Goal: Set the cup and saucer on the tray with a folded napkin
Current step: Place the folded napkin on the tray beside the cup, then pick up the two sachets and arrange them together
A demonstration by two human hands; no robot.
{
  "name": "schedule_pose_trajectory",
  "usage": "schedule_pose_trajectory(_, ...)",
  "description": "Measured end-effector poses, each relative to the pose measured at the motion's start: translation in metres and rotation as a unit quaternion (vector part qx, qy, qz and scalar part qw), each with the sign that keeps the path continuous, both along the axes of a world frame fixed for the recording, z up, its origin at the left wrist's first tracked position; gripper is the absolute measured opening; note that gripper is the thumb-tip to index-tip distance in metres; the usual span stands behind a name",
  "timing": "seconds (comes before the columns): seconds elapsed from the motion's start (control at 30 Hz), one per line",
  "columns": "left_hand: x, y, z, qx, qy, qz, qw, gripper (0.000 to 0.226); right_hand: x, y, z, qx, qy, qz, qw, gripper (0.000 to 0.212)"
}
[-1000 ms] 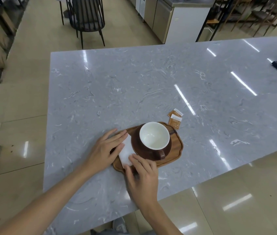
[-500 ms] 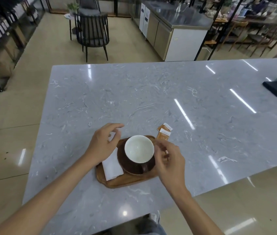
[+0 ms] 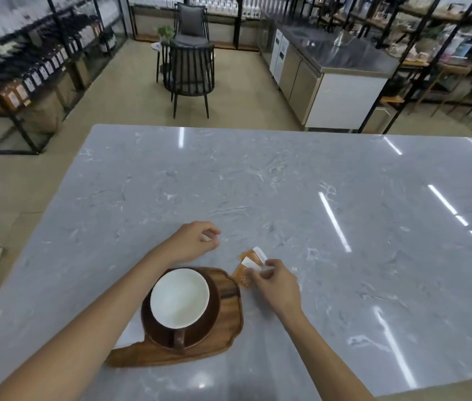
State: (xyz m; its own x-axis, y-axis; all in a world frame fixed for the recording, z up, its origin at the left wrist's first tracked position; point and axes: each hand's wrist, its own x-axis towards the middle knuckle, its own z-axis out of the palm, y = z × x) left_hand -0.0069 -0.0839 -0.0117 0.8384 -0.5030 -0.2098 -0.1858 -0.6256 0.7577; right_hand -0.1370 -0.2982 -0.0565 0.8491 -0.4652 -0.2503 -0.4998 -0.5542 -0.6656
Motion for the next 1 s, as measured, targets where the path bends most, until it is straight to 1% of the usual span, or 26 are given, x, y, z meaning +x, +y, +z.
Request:
schedule_pose_trajectory(0.07, 0.001, -0.007, -0.006, 0.026, 0.015, 0.006, 1.0, 0.025, 0.006, -0.002, -0.006, -0.001, 0.017, 0.017, 1.0, 0.063)
schedule_pose_trajectory(0.17, -0.003, -0.017, -0.01, 0.066, 0.044, -0.007, 0.997, 0.03, 0.009, -0.005, -0.012, -0.021, 0.022, 0.045, 0.999, 0.059)
schedule_pose_trajectory(0.37, -0.014, -0.033, -0.003, 0.086, 0.064, -0.029, 0.994, 0.035, 0.007, -0.008, -0.022, 0.0, -0.035, 0.063, 0.997, 0.035)
schedule_pose_trajectory(0.47, -0.021, -0.04, 0.0, 0.088, 0.077, -0.04, 0.992, 0.036, 0.005, -0.009, -0.023, 0.057, -0.079, 0.072, 0.993, 0.033)
schedule_pose_trajectory(0.57, -0.027, -0.048, 0.001, 0.089, 0.071, -0.053, 0.992, 0.04, 0.004, -0.013, -0.02, 0.155, -0.121, 0.06, 0.979, 0.035)
schedule_pose_trajectory(0.67, -0.033, -0.055, 0.003, 0.044, 0.089, -0.043, 0.994, 0.044, 0.003, -0.016, -0.007, 0.238, -0.159, 0.037, 0.957, 0.032)
schedule_pose_trajectory(0.7, -0.035, -0.057, 0.004, 0.021, 0.095, -0.038, 0.994, 0.042, 0.003, -0.018, -0.002, 0.27, -0.166, 0.031, 0.948, 0.032)
schedule_pose_trajectory(0.8, -0.041, -0.062, 0.011, -0.072, 0.114, -0.025, 0.991, 0.023, 0.003, -0.024, 0.018, 0.357, -0.18, 0.027, 0.916, 0.036)
schedule_pose_trajectory(0.87, -0.044, -0.066, 0.016, -0.13, 0.117, 0.013, 0.985, 0.013, 0.007, -0.028, 0.029, 0.385, -0.187, 0.028, 0.903, 0.035)
schedule_pose_trajectory(0.9, -0.045, -0.068, 0.017, -0.151, 0.109, 0.039, 0.982, 0.011, 0.009, -0.03, 0.033, 0.395, -0.192, 0.033, 0.898, 0.034)
schedule_pose_trajectory(1.0, -0.043, -0.071, 0.019, -0.175, 0.075, 0.102, 0.976, 0.01, 0.02, -0.037, 0.042, 0.401, -0.2, 0.063, 0.892, 0.035)
